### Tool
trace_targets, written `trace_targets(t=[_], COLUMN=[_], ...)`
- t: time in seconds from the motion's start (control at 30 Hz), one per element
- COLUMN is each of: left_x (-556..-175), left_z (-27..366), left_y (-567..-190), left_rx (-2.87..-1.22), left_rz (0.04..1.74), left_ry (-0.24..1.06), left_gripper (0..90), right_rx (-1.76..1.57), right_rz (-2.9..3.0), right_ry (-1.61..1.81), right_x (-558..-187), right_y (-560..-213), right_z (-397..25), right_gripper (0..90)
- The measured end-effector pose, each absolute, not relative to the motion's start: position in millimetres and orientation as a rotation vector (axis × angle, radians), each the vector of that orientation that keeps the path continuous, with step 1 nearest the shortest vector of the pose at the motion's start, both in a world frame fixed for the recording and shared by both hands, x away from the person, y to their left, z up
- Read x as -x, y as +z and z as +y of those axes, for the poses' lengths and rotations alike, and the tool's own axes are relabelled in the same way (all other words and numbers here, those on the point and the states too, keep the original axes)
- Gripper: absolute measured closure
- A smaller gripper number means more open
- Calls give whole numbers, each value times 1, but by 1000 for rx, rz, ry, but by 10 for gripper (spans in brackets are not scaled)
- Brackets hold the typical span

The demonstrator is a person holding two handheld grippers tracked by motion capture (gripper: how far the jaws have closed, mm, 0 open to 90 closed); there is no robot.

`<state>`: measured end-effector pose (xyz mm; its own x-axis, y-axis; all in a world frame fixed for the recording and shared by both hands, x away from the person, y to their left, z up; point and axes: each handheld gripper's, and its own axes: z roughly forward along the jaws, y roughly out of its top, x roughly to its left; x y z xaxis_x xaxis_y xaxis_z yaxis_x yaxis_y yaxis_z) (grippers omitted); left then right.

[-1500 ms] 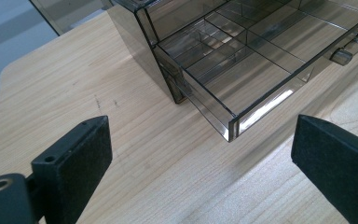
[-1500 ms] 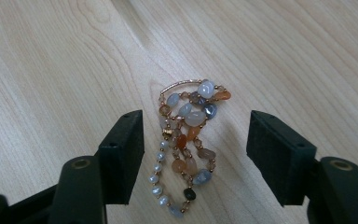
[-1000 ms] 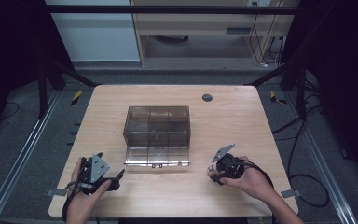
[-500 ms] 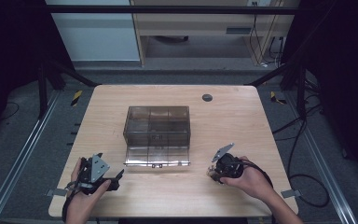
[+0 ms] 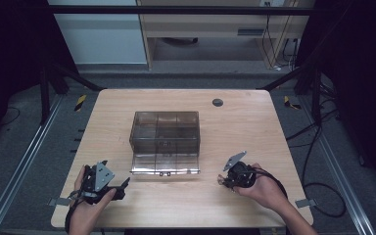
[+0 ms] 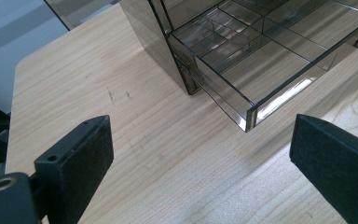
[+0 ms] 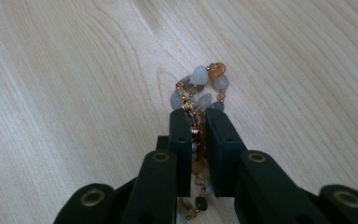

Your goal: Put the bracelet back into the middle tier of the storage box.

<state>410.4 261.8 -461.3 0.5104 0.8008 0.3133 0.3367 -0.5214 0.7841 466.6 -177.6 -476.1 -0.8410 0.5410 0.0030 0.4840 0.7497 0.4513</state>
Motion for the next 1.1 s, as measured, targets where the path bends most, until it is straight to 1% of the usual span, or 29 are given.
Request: trace_targets(t=[0.33, 0.43, 0.97, 1.1], left_x=[-410, -410, -412, -411], left_z=[262, 262, 264, 264], left_y=[-461, -461, -461, -462], left_rx=[-2078, -2079, -2072, -2077], left_rz=[930, 930, 922, 941], left_ry=[907, 907, 917, 901], left_gripper=[62, 62, 62, 62], right_rx=[-801, -793, -772, -760], right_rz=[2811, 2812, 2813, 2813], right_ry=[668, 672, 671, 671], right_x=[-467, -467, -466, -467], right_y=[-475, -473, -469, -467], right_z=[-176, -176, -173, -173], right_gripper=[820, 835, 837, 837])
